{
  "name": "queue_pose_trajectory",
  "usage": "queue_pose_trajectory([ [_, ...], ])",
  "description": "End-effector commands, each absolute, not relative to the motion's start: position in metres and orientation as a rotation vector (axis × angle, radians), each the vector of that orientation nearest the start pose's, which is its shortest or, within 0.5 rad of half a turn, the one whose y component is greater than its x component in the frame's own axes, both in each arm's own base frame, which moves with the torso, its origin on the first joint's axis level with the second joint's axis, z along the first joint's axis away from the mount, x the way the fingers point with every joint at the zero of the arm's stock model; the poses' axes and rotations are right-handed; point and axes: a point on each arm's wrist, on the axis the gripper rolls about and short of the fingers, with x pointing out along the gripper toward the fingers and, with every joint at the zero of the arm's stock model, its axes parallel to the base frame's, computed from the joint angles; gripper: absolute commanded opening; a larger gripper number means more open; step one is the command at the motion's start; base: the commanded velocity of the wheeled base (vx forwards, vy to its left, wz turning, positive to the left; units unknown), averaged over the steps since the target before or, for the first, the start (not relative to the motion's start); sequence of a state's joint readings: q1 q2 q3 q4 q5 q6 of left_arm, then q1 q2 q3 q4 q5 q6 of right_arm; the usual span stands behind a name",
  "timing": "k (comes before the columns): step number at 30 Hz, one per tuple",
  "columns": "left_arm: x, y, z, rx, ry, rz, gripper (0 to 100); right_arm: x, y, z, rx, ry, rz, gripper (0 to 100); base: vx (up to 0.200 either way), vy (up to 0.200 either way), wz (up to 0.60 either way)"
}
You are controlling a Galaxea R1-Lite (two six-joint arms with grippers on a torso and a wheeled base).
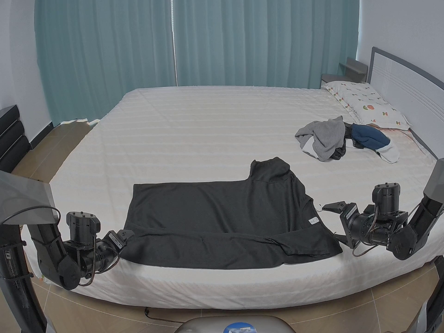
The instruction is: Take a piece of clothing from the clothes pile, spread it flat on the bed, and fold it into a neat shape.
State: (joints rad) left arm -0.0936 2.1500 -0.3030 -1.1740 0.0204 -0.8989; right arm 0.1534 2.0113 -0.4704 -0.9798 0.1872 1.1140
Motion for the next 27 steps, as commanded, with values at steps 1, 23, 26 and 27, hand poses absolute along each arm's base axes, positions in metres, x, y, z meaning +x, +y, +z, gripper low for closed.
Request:
queue_pose_trajectory([
  [1, 0.2703, -0.0216, 0.0000, -0.847, 0.640, 0.247, 100, 0.2887, 0.0480, 0.0435, 1.082, 0.694, -0.025, 100, 0.000, 0.200, 0.00],
  [23, 0.2682, -0.0270, -0.0011, -0.832, 0.652, 0.237, 100, 0.2893, 0.0462, 0.0417, 1.082, 0.695, -0.034, 100, 0.055, 0.036, 0.00],
  [26, 0.2691, -0.0275, -0.0002, -0.830, 0.646, 0.234, 100, 0.2893, 0.0467, 0.0413, 1.081, 0.697, -0.034, 100, 0.133, 0.000, 0.00],
  [27, 0.2691, -0.0275, -0.0002, -0.832, 0.646, 0.235, 100, 0.2893, 0.0467, 0.0413, 1.081, 0.697, -0.034, 100, 0.000, 0.000, 0.00],
])
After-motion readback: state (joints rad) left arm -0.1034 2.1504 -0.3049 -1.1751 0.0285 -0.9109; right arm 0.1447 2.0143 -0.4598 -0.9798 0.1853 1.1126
